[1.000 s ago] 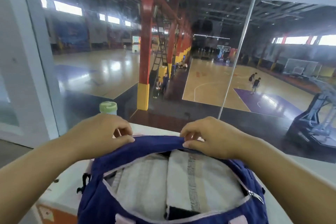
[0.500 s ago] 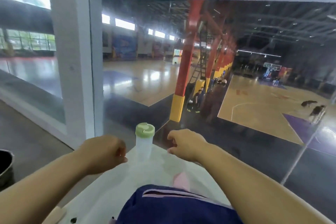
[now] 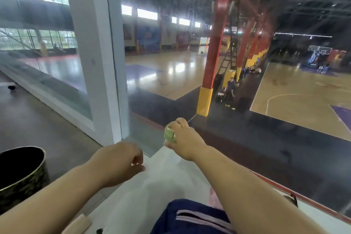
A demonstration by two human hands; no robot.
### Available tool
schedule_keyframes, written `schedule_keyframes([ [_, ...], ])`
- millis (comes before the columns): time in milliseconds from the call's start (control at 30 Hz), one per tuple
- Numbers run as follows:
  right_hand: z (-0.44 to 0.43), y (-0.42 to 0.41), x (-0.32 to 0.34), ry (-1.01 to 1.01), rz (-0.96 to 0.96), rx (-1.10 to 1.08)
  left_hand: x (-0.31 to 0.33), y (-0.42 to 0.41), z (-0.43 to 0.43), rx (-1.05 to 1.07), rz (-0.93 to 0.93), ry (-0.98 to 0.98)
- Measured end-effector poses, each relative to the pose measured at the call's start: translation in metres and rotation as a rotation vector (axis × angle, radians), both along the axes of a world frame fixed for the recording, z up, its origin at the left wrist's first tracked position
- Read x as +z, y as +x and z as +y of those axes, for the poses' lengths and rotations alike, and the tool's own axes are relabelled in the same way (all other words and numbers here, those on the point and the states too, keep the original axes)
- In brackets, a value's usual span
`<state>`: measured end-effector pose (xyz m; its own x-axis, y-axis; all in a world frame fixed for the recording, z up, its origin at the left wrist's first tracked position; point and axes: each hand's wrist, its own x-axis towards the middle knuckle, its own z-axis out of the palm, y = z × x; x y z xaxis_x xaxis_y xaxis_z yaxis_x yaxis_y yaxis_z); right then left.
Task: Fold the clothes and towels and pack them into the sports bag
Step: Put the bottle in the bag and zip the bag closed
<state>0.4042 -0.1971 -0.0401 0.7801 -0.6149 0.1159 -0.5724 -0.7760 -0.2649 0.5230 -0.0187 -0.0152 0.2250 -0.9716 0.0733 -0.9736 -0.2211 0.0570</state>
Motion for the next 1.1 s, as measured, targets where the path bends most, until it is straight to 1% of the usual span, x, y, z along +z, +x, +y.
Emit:
schedule_keyframes([
  [67,0.007,-0.003,0.007,-0.031,-0.015,-0.023,-0.001,0.000,0.003,-0.003,0.017,0.002],
  [200,0.023,-0.026,0.021,0.032,0.110,-0.056,-0.001,-0.008,0.007,-0.037,0.055,0.014],
  [300,0.036,-0.055,0.030,0.021,0.085,-0.104,0.002,-0.022,0.008,-0.080,0.077,-0.001],
  [433,0.059,-0.106,0.048,0.007,-0.026,-0.163,0.010,-0.050,0.011,-0.139,0.119,-0.007],
  [600,0.096,-0.177,0.070,-0.029,-0.169,-0.231,0.016,-0.099,0.014,-0.288,0.161,-0.056],
  [700,0.115,-0.215,0.074,-0.026,-0.309,-0.279,0.012,-0.126,0.019,-0.358,0.158,-0.102],
  [833,0.139,-0.256,0.070,-0.015,-0.488,-0.306,0.005,-0.140,0.032,-0.402,0.170,-0.137],
  [900,0.150,-0.271,0.066,-0.003,-0.542,-0.304,-0.002,-0.143,0.037,-0.389,0.168,-0.117],
  [1000,0.162,-0.284,0.059,0.015,-0.594,-0.287,-0.007,-0.144,0.040,-0.308,0.120,-0.036],
  [1100,0.168,-0.286,0.055,0.012,-0.594,-0.254,-0.009,-0.144,0.037,-0.203,0.098,0.033],
])
